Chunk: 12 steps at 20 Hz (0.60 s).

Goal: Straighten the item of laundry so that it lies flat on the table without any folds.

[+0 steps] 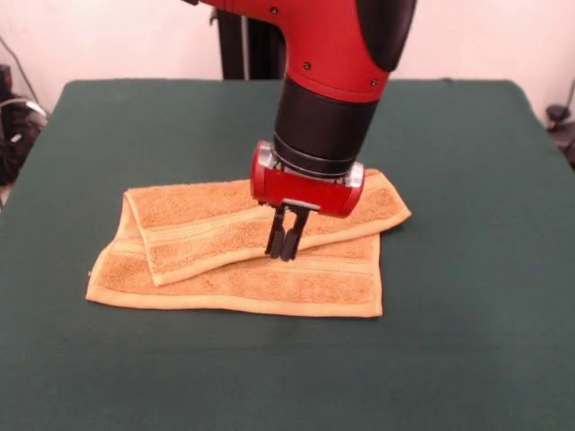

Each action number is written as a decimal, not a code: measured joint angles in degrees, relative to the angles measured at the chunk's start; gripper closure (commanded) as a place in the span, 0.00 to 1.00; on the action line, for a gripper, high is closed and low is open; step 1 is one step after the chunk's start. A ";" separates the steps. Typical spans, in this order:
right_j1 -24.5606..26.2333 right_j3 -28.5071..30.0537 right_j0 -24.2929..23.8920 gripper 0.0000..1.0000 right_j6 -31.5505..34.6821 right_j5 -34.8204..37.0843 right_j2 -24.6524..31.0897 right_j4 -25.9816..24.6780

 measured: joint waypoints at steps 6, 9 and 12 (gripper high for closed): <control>-1.75 -0.03 -4.85 1.00 0.00 5.14 3.79 -0.71; -2.79 -0.05 -7.55 1.00 0.00 7.92 4.86 -1.29; -3.65 -0.09 -9.10 1.00 0.00 9.01 5.13 -2.01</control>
